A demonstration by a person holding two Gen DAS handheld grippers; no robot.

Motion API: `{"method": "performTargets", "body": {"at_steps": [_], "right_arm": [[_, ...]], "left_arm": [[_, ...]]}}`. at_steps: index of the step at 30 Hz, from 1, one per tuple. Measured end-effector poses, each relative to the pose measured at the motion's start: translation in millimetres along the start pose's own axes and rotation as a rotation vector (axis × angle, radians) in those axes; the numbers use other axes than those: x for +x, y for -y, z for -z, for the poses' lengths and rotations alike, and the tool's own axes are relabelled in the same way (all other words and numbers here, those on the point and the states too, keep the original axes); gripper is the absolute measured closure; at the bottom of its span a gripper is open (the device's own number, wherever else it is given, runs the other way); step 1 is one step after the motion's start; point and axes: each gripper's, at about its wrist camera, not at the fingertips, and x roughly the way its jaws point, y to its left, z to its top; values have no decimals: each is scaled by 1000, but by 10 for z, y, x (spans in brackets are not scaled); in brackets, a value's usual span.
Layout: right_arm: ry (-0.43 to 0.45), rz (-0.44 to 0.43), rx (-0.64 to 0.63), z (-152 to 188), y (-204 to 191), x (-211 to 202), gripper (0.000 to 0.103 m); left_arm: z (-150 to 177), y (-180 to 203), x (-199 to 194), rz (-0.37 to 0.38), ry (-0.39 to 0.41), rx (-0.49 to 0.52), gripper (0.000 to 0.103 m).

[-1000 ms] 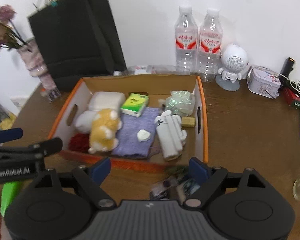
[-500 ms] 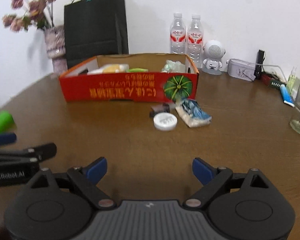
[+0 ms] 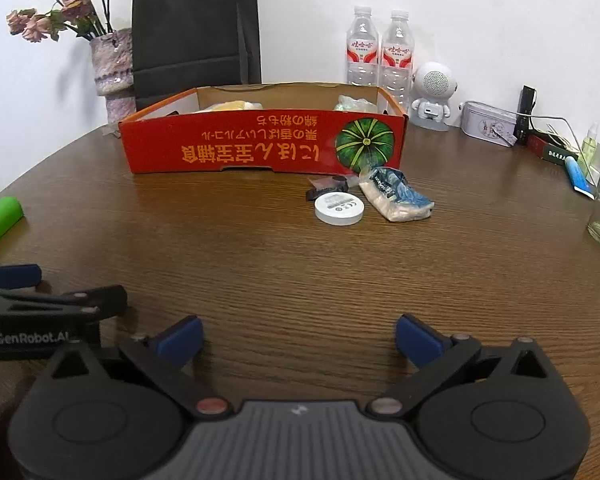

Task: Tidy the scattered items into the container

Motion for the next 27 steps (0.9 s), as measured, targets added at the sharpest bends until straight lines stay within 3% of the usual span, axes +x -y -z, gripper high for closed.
{"method": "performTargets", "body": {"at_steps": [8, 11, 12, 15, 17, 22, 23, 24, 27], "right_arm": [[2, -3, 3, 1, 8, 3, 1], [1, -33, 0, -206, 79, 19, 13], [33, -31, -7, -337, 113, 32, 13], [95, 18, -80, -644, 167, 279, 16], [75, 62, -102, -770, 196, 520, 26], [9, 58, -64, -777, 297, 859, 31], [23, 54, -61, -741, 314, 848, 41], [27, 47, -62, -732, 327, 831, 60], [25, 20, -28, -743, 451, 740, 65]], "left_arm": [[0, -7, 3, 1, 0, 0, 0], [-9, -11, 8, 4, 1, -5, 0], [-13, -11, 11, 4, 1, -7, 0], [-22, 7, 22, -1, -2, -4, 0], [-20, 5, 18, 1, 0, -7, 0], [-32, -28, 16, 7, 7, -33, 0], [-40, -31, 21, 10, 8, -35, 0], [-56, -34, 30, 19, 12, -40, 0], [-196, -8, 93, 76, 13, -46, 0]]}}
